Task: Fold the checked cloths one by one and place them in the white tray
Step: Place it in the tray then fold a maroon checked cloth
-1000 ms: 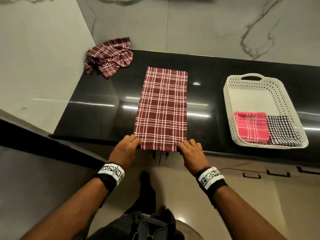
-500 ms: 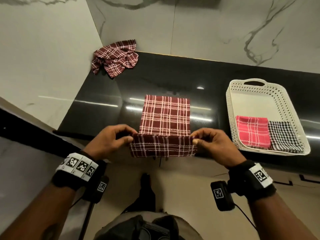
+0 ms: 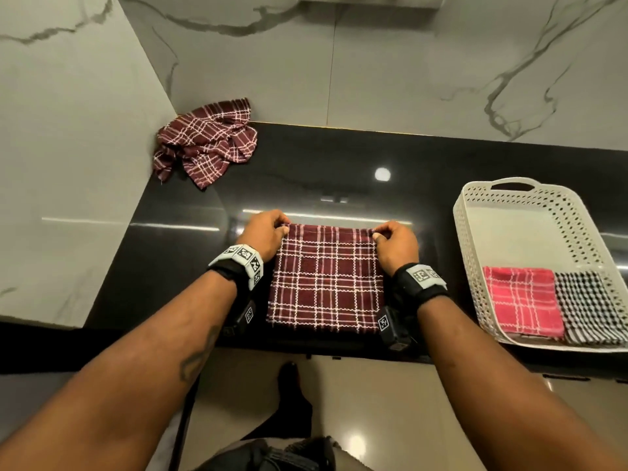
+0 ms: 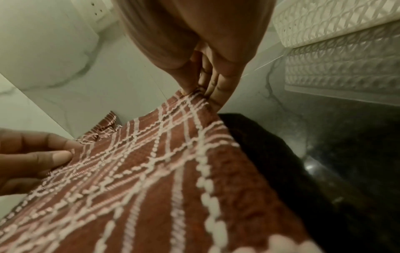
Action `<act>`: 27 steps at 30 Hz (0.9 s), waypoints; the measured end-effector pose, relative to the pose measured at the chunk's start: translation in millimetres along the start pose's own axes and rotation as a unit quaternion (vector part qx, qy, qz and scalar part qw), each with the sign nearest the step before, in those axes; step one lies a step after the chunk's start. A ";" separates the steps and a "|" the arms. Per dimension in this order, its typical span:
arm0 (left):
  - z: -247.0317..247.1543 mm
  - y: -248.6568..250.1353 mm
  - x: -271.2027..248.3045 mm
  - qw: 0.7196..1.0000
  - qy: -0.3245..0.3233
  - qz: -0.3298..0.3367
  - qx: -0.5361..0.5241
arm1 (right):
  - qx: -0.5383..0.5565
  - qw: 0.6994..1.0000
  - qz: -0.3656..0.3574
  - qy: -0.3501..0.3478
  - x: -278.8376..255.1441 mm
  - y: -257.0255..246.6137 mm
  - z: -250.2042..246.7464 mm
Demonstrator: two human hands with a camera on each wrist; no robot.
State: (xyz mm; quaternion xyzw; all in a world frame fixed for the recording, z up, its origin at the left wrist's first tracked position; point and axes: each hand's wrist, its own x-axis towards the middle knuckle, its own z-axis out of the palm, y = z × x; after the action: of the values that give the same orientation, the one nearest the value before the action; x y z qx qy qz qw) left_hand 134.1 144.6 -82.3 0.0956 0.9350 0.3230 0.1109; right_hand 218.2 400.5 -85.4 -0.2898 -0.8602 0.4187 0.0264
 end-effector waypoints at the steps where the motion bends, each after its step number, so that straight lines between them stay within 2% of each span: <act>1: 3.1 -2.8 5.7 1.000 -0.001 -0.003 0.005 | -0.003 1.000 0.006 0.002 3.8 1.8 4.2; 10: 12.5 -19.5 33.4 0.999 -0.012 0.026 0.042 | -0.080 0.996 0.021 0.014 21.7 5.9 17.2; 13: 13.8 -8.2 24.1 0.994 0.008 0.040 0.098 | -0.181 0.983 -0.004 0.003 16.8 -4.2 15.6; 14: 15.0 -2.1 18.3 0.987 0.030 0.075 0.142 | -0.244 0.969 -0.043 0.008 11.7 -10.0 15.3; 16: 20.8 11.6 3.4 0.954 0.045 0.203 0.216 | -0.305 0.939 -0.156 0.009 -4.1 -21.0 20.2; 17: 26.4 15.2 -3.7 0.934 0.012 0.263 0.243 | -0.302 0.931 -0.203 -0.032 -13.3 -24.3 25.1; 18: 33.3 14.8 -9.2 0.913 -0.034 0.305 0.270 | -0.300 0.920 -0.229 -0.104 -22.2 -24.3 31.4; 19: 39.9 11.5 -14.1 0.895 -0.080 0.320 0.300 | -0.319 0.901 -0.227 -0.187 -29.3 -18.8 37.2; 20: 44.5 4.7 -18.1 0.884 -0.117 0.310 0.329 | -0.353 0.876 -0.214 -0.249 -33.5 -10.2 40.6; 22: 43.6 -13.4 -27.2 0.883 -0.143 0.260 0.364 | -0.397 0.851 -0.196 -0.282 -35.1 9.0 34.6; 25: 28.4 -34.5 -45.4 0.895 -0.137 0.195 0.377 | -0.430 0.857 -0.141 -0.245 -42.1 27.0 7.0; 27: 21.0 -32.0 -56.0 0.896 -0.132 0.175 0.386 | -0.476 0.847 -0.105 -0.212 -51.5 25.7 -2.8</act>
State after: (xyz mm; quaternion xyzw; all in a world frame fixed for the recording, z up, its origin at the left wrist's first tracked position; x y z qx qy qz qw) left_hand 189.9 118.1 -110.3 0.3348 0.9311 -0.0649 0.1297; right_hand 274.0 388.0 -92.4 -0.0788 -0.9640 0.0041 -0.2538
